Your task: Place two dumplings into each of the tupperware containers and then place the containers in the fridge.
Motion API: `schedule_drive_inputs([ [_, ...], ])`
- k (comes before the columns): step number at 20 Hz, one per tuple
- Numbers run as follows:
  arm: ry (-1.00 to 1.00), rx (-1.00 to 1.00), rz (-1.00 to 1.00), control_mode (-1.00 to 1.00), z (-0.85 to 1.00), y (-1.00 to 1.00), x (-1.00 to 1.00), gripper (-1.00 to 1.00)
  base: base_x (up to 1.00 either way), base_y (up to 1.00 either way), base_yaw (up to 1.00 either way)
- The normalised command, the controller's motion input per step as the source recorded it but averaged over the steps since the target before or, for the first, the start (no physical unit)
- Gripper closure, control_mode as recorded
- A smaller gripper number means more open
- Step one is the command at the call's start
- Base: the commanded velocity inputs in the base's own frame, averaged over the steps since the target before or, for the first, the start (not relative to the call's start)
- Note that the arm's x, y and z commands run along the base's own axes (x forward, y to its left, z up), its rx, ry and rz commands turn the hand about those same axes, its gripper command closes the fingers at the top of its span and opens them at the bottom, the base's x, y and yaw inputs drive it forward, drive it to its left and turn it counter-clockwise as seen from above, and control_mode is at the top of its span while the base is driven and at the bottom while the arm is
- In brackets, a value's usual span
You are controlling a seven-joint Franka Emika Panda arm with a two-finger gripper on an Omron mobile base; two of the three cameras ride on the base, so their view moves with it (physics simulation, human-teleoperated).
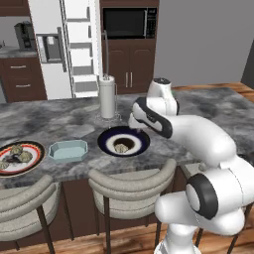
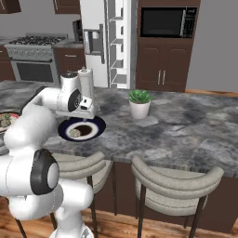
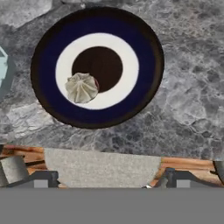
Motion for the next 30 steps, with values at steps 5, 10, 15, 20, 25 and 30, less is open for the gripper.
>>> schedule_drive_inputs([
  [5,0.04,0.00,0.01,-1.00,-0.50,0.36,0.43,-1.00,0.00,0.00,0.00],
  [10,0.03,0.00,0.02,-1.00,-0.61,0.37,0.30,-1.00,0.00,0.00,0.00],
  [15,0.03,0.00,0.03,-1.00,-0.60,0.21,0.48,-1.00,0.00,0.00,0.00],
  [20,0.00,0.00,0.04,-1.00,-0.63,0.20,0.46,-1.00,0.00,0.00,0.00],
  [25,0.00,0.00,0.02,-1.00,-0.28,0.05,0.30,-1.00,0.00,0.00,0.00],
  [30,0.00,0.00,0.02,-1.00,-0.23,0.06,0.24,-1.00,0.00,0.00,0.00],
])
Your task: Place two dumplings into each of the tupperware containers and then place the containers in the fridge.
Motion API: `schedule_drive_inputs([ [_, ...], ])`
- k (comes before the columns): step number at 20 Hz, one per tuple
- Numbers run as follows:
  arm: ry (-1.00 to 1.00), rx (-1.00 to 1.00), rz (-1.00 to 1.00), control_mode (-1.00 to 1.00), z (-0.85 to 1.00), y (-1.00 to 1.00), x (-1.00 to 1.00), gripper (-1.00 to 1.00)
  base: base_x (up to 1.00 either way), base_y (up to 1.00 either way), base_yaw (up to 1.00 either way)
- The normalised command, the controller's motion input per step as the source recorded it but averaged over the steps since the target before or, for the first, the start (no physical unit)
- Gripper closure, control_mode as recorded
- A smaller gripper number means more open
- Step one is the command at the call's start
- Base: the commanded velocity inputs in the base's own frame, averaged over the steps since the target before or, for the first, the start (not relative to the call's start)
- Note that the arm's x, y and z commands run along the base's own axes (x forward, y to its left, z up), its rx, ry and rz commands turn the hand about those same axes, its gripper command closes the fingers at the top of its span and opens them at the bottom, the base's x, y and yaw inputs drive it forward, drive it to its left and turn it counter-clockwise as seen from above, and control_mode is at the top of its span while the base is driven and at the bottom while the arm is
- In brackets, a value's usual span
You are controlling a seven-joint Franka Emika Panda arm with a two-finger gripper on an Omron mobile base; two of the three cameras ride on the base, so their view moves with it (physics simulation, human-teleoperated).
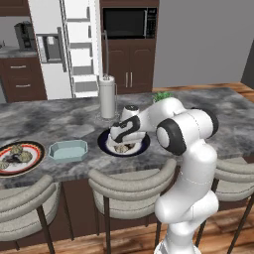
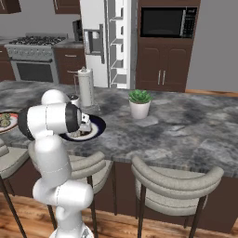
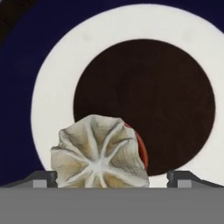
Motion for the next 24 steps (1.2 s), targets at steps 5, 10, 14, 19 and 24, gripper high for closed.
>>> schedule_drive_inputs([
  [5,0.01,0.00,0.00,-1.00,-0.21,0.11,0.04,-1.00,0.00,0.00,0.00],
  [10,0.02,0.00,0.00,-1.00,-0.27,0.09,0.00,-1.00,0.00,0.00,0.00],
  [14,0.04,0.00,0.00,-1.00,-0.22,0.07,0.00,1.00,0.00,0.00,0.00],
  [19,0.00,0.00,0.00,-1.00,0.13,0.10,-0.03,1.00,0.00,0.00,0.00],
  [24,-0.06,0.00,0.00,-1.00,0.57,0.66,-0.25,1.00,0.00,0.00,0.00],
])
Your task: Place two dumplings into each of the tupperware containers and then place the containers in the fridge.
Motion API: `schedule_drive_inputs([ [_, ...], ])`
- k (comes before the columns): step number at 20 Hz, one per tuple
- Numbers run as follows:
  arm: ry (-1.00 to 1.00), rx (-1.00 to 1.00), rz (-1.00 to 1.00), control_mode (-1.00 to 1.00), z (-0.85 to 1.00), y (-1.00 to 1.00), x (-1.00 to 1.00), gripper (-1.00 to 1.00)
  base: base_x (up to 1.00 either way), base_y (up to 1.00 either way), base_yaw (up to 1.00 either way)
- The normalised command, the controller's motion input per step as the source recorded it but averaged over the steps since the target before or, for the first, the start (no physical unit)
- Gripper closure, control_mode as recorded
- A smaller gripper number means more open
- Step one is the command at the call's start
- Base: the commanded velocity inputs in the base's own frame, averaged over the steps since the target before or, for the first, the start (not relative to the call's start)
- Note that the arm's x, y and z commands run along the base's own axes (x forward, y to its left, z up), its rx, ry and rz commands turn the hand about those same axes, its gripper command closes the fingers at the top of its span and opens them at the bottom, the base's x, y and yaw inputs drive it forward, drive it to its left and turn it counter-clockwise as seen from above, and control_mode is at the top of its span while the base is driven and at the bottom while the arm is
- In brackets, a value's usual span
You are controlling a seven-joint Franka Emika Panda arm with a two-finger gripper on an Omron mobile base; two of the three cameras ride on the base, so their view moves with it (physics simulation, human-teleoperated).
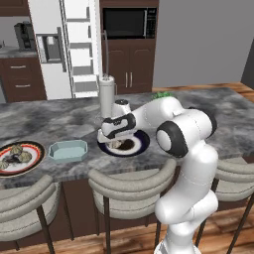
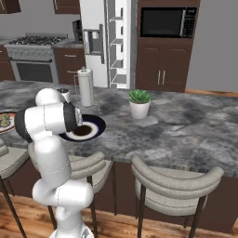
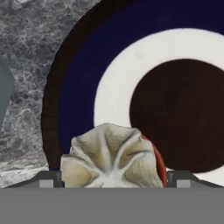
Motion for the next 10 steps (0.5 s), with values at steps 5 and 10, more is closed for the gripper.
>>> schedule_drive_inputs([
  [5,0.00,0.00,0.00,-1.00,0.41,0.61,-0.20,1.00,0.00,0.00,0.00],
  [10,0.00,0.00,0.00,-1.00,0.23,0.68,0.00,1.00,0.00,0.00,0.00],
])
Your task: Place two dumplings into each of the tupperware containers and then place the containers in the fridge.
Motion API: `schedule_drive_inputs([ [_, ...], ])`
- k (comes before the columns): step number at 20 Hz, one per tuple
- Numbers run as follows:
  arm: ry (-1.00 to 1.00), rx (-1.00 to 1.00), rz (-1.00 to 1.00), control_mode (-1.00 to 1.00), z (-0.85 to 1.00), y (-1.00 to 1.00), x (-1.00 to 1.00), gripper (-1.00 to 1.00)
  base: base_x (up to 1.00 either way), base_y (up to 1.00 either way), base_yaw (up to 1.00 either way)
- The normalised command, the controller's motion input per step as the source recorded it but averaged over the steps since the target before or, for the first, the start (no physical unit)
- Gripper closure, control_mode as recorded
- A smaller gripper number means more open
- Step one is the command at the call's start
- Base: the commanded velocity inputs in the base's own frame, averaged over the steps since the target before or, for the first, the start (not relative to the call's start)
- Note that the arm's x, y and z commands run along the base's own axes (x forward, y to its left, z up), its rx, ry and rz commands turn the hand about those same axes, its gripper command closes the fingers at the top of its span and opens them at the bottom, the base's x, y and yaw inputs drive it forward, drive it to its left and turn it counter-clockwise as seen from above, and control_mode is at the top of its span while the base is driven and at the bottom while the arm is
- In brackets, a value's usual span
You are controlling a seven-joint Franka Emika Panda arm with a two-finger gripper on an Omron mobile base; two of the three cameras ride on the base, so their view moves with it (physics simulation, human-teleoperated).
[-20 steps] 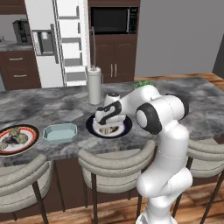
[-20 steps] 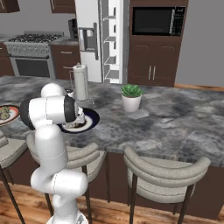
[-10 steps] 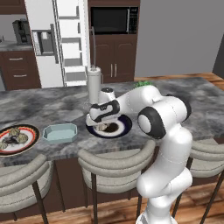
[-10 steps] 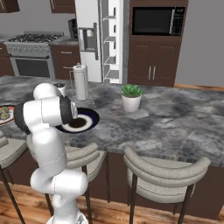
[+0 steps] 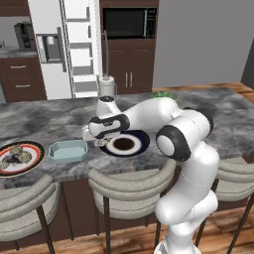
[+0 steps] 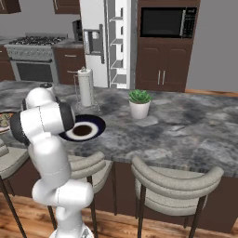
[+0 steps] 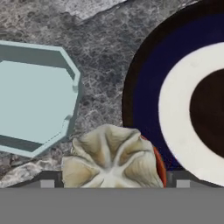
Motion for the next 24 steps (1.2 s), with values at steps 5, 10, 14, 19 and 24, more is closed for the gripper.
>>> schedule_drive_inputs([
  [5,0.02,0.00,0.00,-1.00,0.00,0.86,0.00,1.00,0.00,0.00,0.00],
  [10,0.03,0.00,0.00,-1.00,-0.04,0.70,0.11,1.00,0.00,0.00,0.00],
  [14,0.00,0.00,0.00,-1.00,-0.29,0.32,0.17,1.00,0.00,0.00,0.00],
  [19,0.00,0.00,0.00,-1.00,-0.24,0.00,0.02,1.00,0.00,0.00,0.00],
  [24,0.00,0.00,0.00,-1.00,-0.19,0.00,0.11,-1.00,0.00,0.00,0.00],
])
